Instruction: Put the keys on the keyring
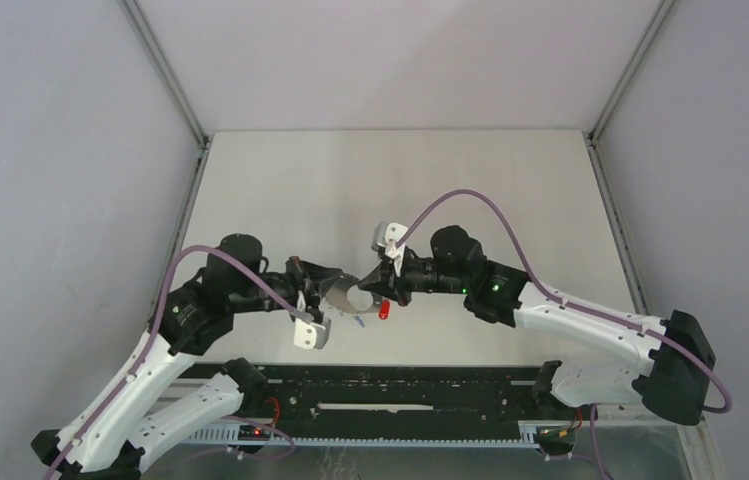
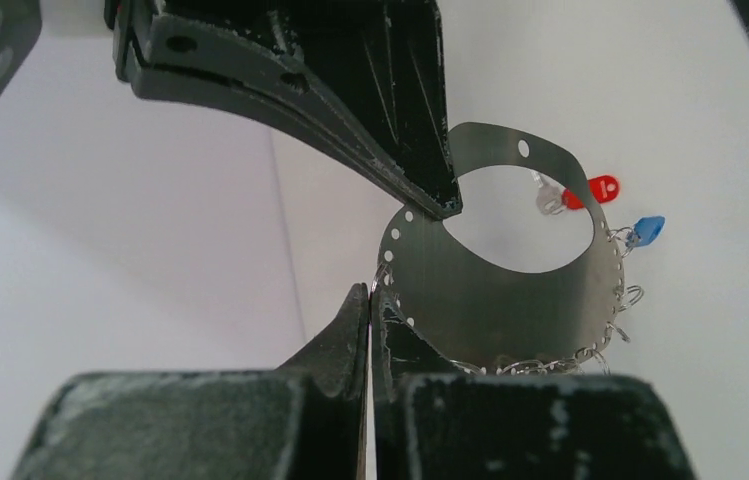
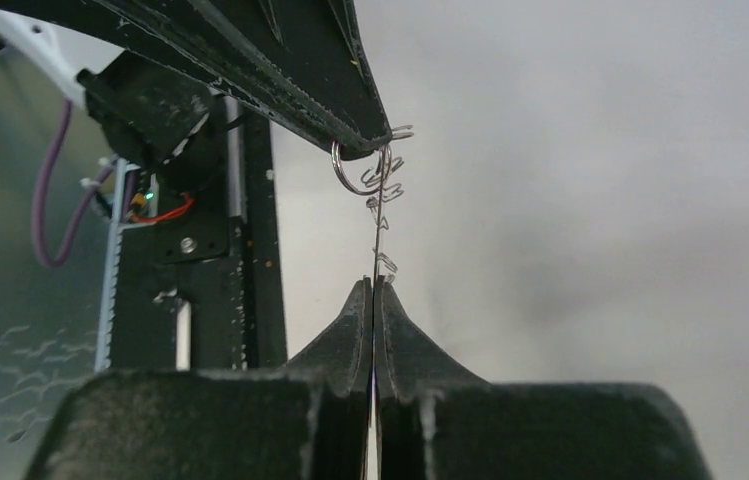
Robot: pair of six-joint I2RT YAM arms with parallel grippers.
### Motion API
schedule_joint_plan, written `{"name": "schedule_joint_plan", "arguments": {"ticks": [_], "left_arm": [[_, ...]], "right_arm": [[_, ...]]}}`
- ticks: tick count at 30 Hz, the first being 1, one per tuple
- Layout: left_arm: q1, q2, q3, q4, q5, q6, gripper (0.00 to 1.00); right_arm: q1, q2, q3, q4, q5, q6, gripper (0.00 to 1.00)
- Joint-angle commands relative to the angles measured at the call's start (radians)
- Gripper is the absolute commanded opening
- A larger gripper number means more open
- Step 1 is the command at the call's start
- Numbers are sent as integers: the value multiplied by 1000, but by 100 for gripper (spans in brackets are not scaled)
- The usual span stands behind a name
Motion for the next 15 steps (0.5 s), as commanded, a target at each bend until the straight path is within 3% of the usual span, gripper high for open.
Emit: {"name": "schedule_joint_plan", "arguments": {"ticks": [1, 4, 7, 15], "left_arm": [[0, 31, 77, -65, 49, 14, 0], [0, 55, 126, -129, 58, -25, 0], [-7, 92, 183, -251, 49, 29, 0], [-52, 80, 173, -280, -79, 187, 0]], "right_arm": [[-19, 14, 65, -54, -215, 17, 0], [-31, 15, 84, -84, -207, 0, 0], [-41, 30, 124, -177, -195, -27, 0], [-42, 86, 230, -346, -152, -61, 0]]}}
